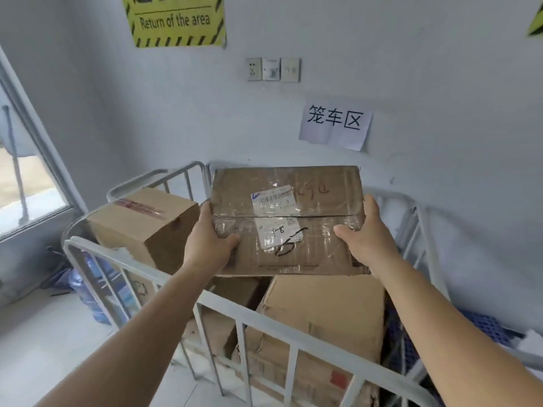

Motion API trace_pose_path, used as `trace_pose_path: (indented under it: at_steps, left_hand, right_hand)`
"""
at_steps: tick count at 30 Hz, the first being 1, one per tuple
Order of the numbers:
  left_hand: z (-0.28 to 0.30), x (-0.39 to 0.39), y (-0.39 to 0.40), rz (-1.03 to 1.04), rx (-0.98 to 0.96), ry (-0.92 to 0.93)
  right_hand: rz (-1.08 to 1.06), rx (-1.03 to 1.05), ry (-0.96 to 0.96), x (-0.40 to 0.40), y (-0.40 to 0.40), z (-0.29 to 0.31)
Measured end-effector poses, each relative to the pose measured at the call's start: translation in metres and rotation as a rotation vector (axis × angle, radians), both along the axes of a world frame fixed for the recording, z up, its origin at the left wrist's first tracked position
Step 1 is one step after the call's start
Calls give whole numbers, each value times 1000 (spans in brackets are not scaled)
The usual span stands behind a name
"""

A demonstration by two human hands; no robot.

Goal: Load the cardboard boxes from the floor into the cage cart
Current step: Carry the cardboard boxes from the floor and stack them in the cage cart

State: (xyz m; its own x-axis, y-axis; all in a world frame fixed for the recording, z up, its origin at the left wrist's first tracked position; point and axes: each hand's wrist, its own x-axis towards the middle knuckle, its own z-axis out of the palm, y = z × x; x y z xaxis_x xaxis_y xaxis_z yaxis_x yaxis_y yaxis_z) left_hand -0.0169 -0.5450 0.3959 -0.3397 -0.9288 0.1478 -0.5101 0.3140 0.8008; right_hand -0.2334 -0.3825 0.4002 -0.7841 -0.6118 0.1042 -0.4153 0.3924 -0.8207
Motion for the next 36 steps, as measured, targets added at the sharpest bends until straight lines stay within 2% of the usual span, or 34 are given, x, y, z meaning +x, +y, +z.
trace_pose_path:
  at_steps: [9, 15, 26, 31, 36]
  left_hand:
    - [-67, -97, -27, -225, 104, -253]
    - [-108, -140, -21, -286, 190, -358]
    - [-146, -204, 7, -155, 413, -497]
    - [-159, -214, 18, -131, 374, -612]
    - [-163, -223, 15, -119, 388, -637]
  right_hand:
    - [-217, 197, -145, -59, 3, -66]
    - [-233, 316, -192, -100, 10, -100]
    - [36, 546, -149, -213, -9, -129]
    - [180, 660, -108, -239, -26, -144]
    - [241, 909, 48, -236, -34, -158]
